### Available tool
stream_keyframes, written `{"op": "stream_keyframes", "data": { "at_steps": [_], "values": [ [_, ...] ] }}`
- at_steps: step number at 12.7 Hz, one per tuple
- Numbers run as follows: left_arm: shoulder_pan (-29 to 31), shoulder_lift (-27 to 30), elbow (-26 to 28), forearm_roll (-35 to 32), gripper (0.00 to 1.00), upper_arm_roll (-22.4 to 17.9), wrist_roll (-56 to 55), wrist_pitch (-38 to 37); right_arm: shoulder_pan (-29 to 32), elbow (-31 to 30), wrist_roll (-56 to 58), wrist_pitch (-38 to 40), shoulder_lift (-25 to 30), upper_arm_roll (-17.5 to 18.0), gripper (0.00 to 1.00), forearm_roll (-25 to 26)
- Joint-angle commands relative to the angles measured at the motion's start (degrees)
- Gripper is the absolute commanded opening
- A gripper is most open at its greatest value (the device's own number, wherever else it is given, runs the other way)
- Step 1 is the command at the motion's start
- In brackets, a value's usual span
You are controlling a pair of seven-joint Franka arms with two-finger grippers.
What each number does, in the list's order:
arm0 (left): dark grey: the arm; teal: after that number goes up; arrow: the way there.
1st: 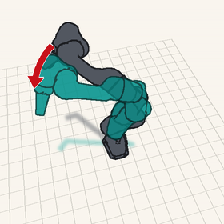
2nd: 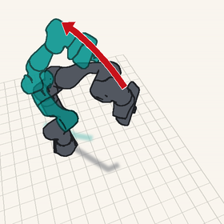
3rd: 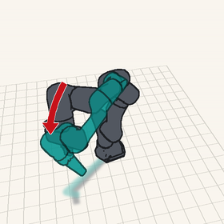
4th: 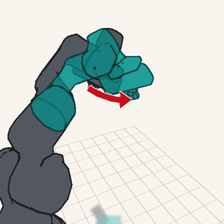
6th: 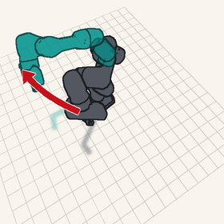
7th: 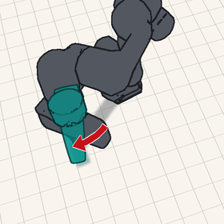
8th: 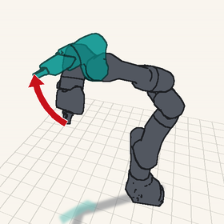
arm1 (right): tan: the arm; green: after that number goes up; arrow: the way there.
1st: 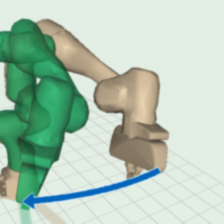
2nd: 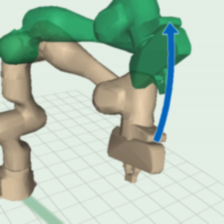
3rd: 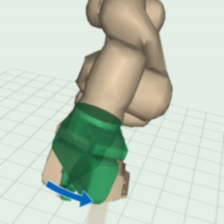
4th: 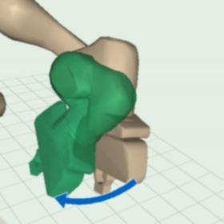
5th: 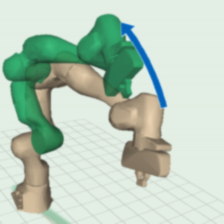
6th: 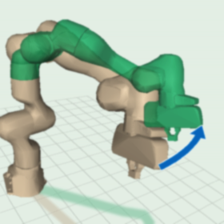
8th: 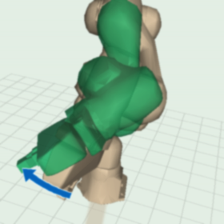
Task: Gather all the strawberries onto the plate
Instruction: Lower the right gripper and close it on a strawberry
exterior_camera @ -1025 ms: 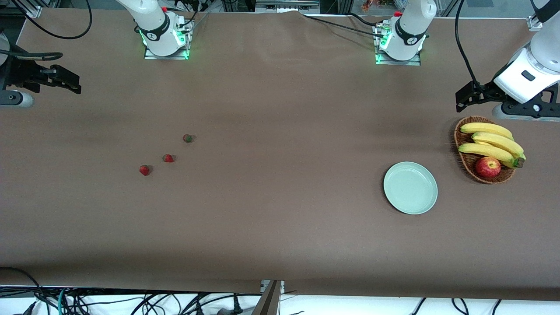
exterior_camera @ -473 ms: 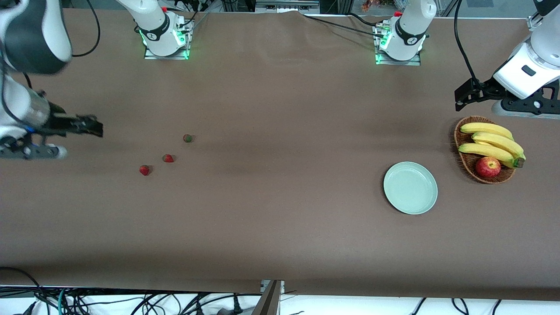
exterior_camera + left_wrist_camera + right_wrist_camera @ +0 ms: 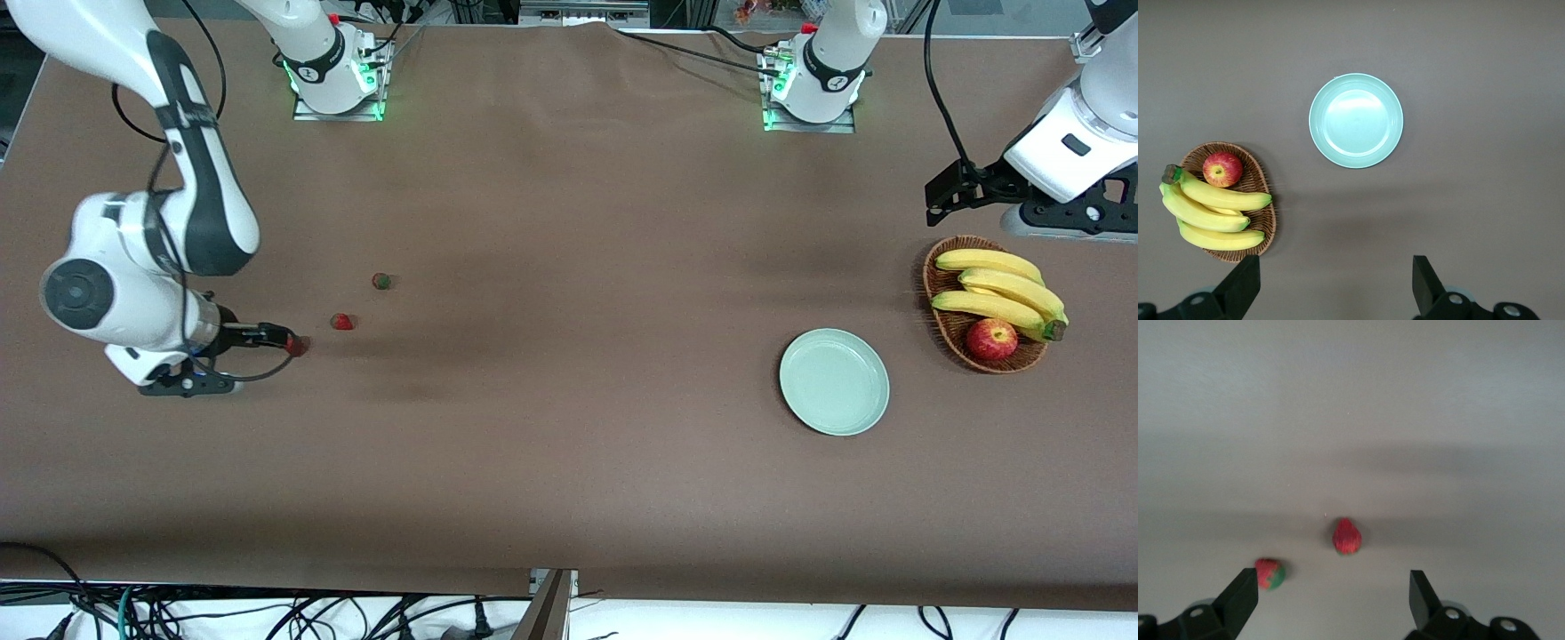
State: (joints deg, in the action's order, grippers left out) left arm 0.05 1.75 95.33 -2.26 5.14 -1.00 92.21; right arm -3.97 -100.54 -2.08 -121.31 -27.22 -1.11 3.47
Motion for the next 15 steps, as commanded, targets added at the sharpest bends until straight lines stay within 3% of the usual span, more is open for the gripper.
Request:
{"op": "stream_keyframes", "data": {
  "at_steps": [1,4,15],
  "values": [
    [0.48,-0.70,-1.72,1.03,1.00,-0.04,0.56,-1.25,0.36,-3.08,0.32,-5.85,-1.60,0.49,1.00,0.31],
    [0.31,-0.70,-1.72,1.03,1.00,0.05,0.47,-1.16,0.45,-6.59,0.93,-11.13,-2.66,0.41,1.00,0.39],
    [0.39,-0.70,-1.72,1.03,1.00,0.05,0.47,-1.25,0.63,-8.27,7.00,-17.55,-6.62,-1.53,0.98,0.22]
  ]
}}
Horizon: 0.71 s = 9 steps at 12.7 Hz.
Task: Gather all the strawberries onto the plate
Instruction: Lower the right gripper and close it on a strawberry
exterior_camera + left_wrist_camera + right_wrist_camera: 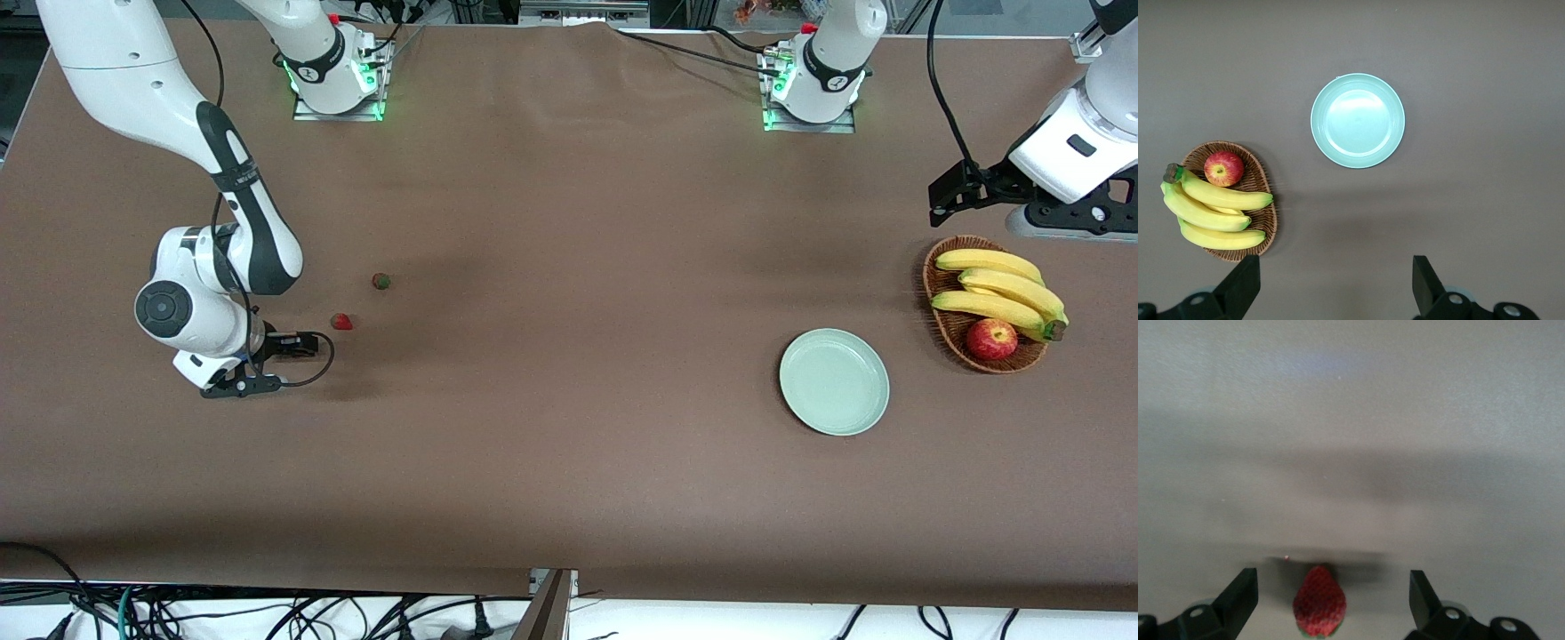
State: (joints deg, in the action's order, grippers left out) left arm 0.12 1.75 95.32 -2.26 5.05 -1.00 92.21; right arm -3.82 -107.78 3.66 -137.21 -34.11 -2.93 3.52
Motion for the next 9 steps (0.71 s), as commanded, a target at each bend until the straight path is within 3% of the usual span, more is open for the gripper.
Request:
{"op": "stream_keyframes", "data": {
  "at_steps": [1,2,3,9],
  "values": [
    [0.32,-0.70,-1.71,1.03,1.00,0.13,0.47,-1.24,0.48,-1.03,1.26,-1.39,0.27,0.29,0.82,0.17],
    [0.32,-0.70,-1.71,1.03,1.00,0.13,0.47,-1.24,0.48,-1.03,1.26,-1.04,0.36,0.29,0.66,0.17],
    [0.32,-0.70,-1.71,1.03,1.00,0.13,0.47,-1.24,0.48,-1.03,1.26,-1.04,0.36,0.29,0.58,0.17],
    [0.32,-0.70,-1.71,1.03,1.00,0.13,0.47,-1.24,0.48,-1.12,1.08,1.51,0.62,0.38,0.58,0.08]
  ]
}}
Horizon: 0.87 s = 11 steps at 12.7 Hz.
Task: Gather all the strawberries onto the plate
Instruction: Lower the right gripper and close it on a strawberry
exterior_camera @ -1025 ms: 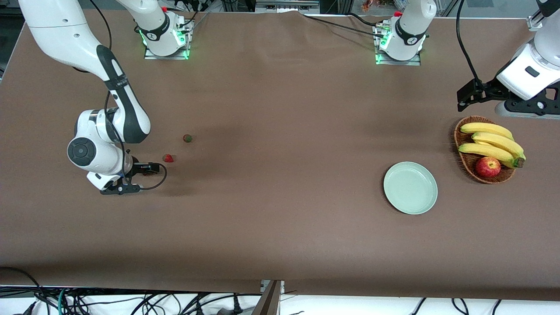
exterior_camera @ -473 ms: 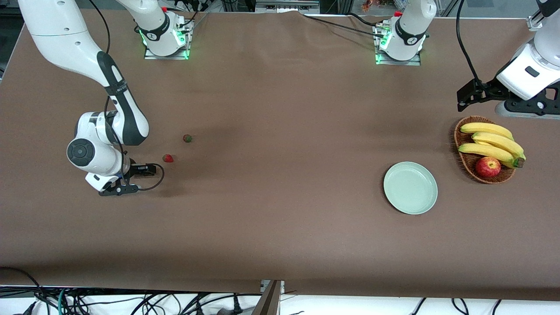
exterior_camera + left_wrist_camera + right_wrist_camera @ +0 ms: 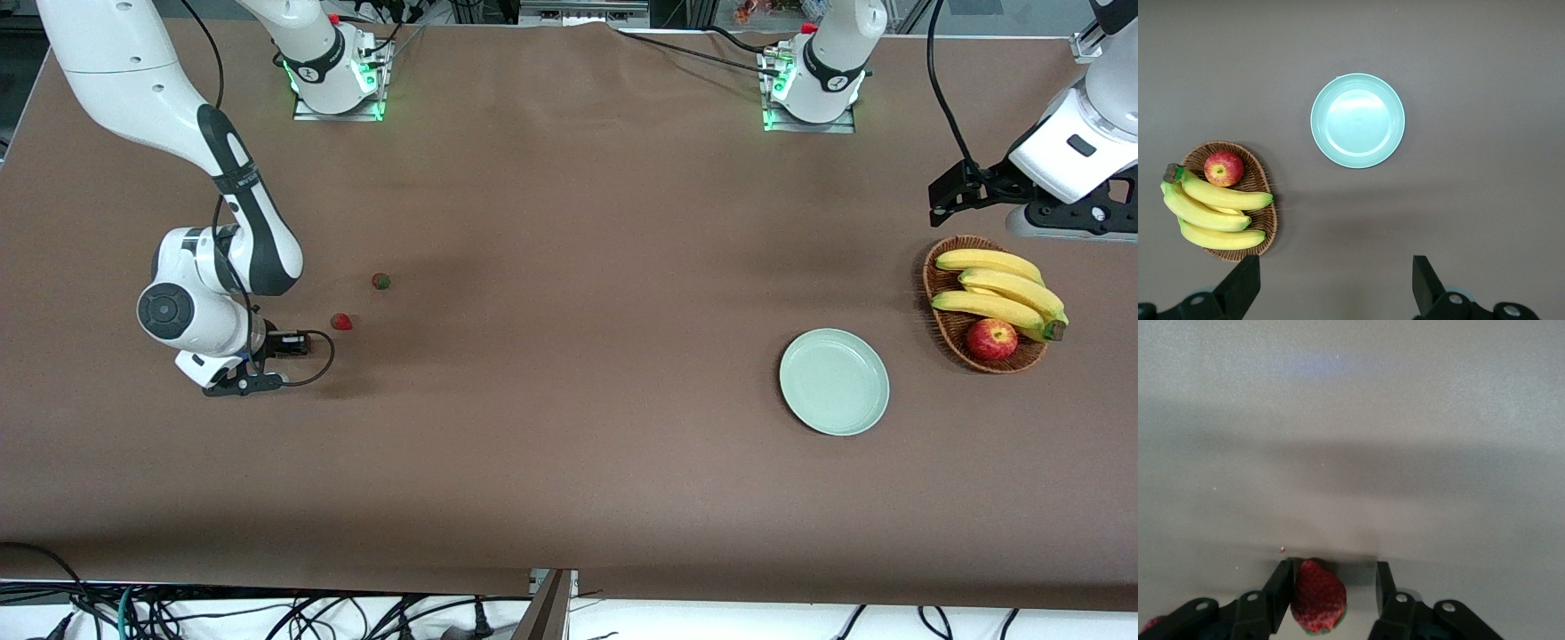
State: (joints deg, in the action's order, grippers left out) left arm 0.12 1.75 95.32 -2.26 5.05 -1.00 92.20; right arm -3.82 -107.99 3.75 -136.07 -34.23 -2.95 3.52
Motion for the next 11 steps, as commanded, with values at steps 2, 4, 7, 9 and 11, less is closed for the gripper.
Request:
{"op": "stream_keyframes", "data": {
  "at_steps": [2,4,7,9,11],
  "values": [
    [0.32,-0.70,-1.71,1.03,1.00,0.13,0.47,-1.24,0.40,-0.90,1.08,0.89,0.74,0.40,0.52,0.08],
    [0.32,-0.70,-1.71,1.03,1.00,0.13,0.47,-1.24,0.40,-0.64,1.17,2.38,0.92,0.40,0.14,0.08],
    [0.40,-0.70,-1.71,1.03,1.00,0.13,0.47,-1.24,0.40,0.06,2.13,2.65,1.44,0.75,0.00,-0.09],
    [0.40,-0.70,-1.71,1.03,1.00,0.13,0.47,-1.24,0.40,2.33,2.14,5.70,2.67,3.19,0.00,-0.09],
    [0.40,-0.70,-1.71,1.03,1.00,0.13,0.47,-1.24,0.22,6.20,0.65,9.84,3.56,8.89,0.00,-0.27]
  ]
}}
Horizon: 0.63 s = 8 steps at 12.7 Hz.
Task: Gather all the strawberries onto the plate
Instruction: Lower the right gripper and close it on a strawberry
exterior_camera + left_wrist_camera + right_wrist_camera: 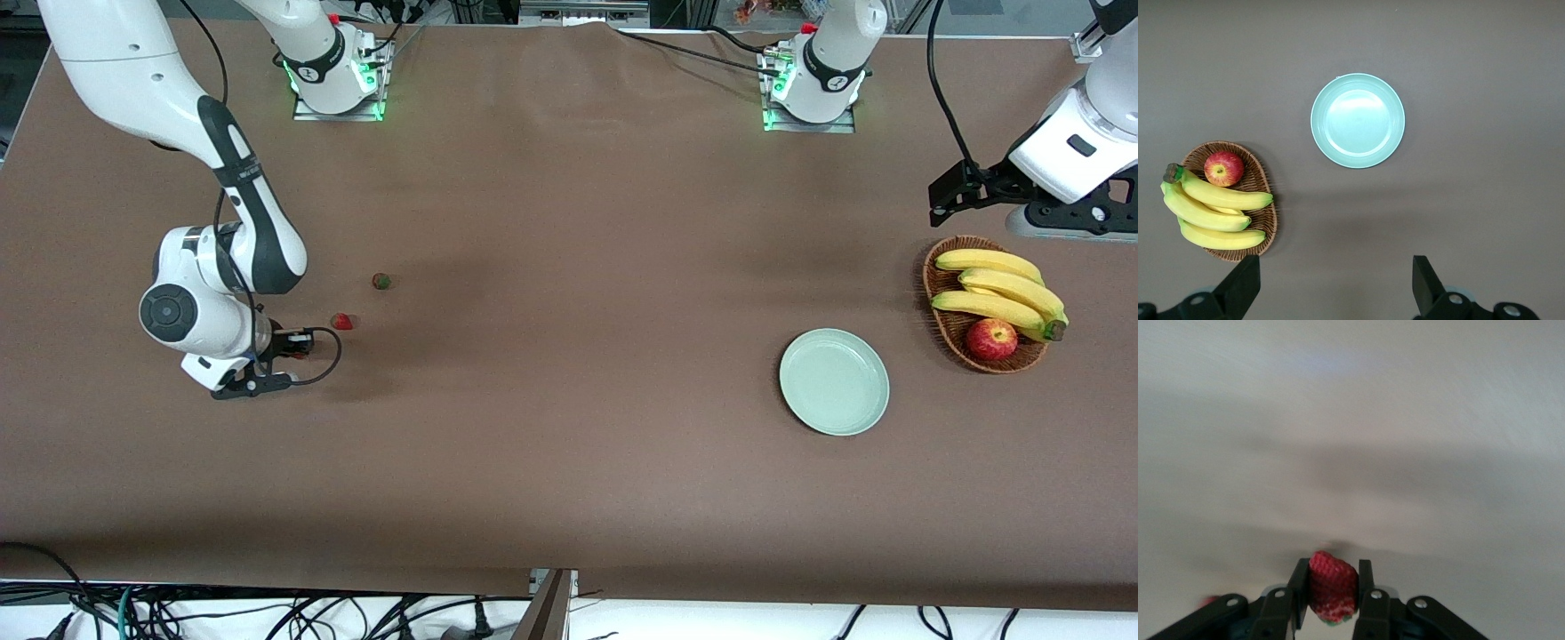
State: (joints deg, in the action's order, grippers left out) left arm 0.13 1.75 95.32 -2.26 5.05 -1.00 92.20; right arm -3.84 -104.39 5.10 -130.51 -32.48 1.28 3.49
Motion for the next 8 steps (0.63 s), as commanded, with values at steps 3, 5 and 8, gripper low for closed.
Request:
{"op": "stream_keyframes", "data": {
  "at_steps": [3,5,8],
  "values": [
    [0.40,-0.70,-1.71,1.03,1.00,0.05,0.39,-1.24,-1.33,4.98,-10.77,4.39,1.02,12.40,0.00,-0.59],
    [0.40,-0.70,-1.71,1.03,1.00,0.05,0.30,-1.24,-7.37,9.54,-20.60,4.38,-1.87,13.40,0.00,-0.59],
    [0.40,-0.70,-1.71,1.03,1.00,0.05,0.39,-1.24,-18.18,19.71,-41.15,4.21,-9.33,13.40,0.00,-0.24]
  ]
}}
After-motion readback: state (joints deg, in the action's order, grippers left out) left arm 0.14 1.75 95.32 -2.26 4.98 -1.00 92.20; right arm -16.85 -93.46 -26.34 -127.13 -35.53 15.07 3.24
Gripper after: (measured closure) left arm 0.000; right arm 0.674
